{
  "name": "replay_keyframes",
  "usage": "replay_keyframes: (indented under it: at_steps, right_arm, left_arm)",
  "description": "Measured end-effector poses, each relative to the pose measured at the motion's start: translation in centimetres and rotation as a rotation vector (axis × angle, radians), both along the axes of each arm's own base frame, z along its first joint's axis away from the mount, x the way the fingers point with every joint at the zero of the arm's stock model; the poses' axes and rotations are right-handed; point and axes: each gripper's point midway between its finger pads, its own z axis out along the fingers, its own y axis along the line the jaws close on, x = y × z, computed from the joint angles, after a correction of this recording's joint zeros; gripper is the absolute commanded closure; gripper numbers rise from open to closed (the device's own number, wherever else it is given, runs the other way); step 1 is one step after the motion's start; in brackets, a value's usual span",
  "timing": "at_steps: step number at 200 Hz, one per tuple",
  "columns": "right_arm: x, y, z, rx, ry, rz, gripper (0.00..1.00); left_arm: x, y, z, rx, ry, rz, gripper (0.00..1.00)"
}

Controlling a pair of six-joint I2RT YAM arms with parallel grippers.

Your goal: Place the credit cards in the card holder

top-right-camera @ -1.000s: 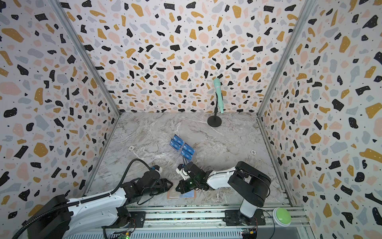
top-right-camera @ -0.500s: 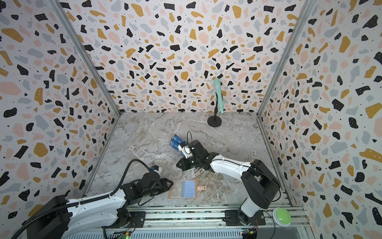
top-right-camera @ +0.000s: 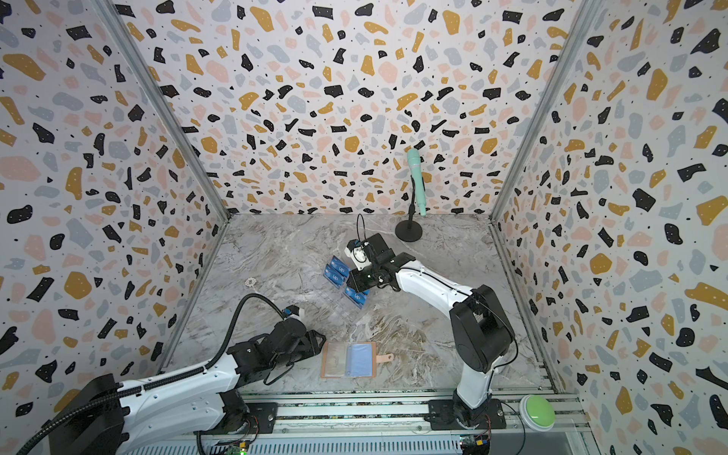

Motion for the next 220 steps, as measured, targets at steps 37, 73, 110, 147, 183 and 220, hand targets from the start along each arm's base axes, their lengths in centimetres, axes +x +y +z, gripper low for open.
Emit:
replay_keyframes:
  at_steps: [37, 73, 110, 147, 183, 220]
  right_arm:
    - [0.1, -0.8, -1.6, -0.082, 0.016, 0.0, 0.77]
    - [-0.2, -1.3, -2.6, -0.119, 0.039, 0.007, 0.77]
    - [-0.3, -0.9, -2.6, -0.121, 0.037, 0.02, 0.81]
    - [-0.6, -0.2, -2.1, -0.115, 0.024, 0.043, 0.84]
    - [-0.8, 0.2, -2.0, -0.112, 0.02, 0.058, 0.84]
    - [-0.8, 0.3, -2.9, -0.13, 0.036, 0.065, 0.84]
  left_arm:
    - [0.0, 0.1, -0.4, 0.022, 0.002, -0.013, 0.52]
    - [0.1, 0.2, -0.4, 0.026, 0.0, -0.014, 0.52]
    - [0.1, 0.2, -0.4, 0.025, 0.0, -0.012, 0.52]
    - [0.1, 0.2, -0.7, 0.033, 0.009, -0.011, 0.52]
    - [0.1, 0.3, -0.9, 0.039, 0.015, -0.011, 0.52]
    - [0.1, 0.3, -0.9, 0.04, 0.014, -0.012, 0.52]
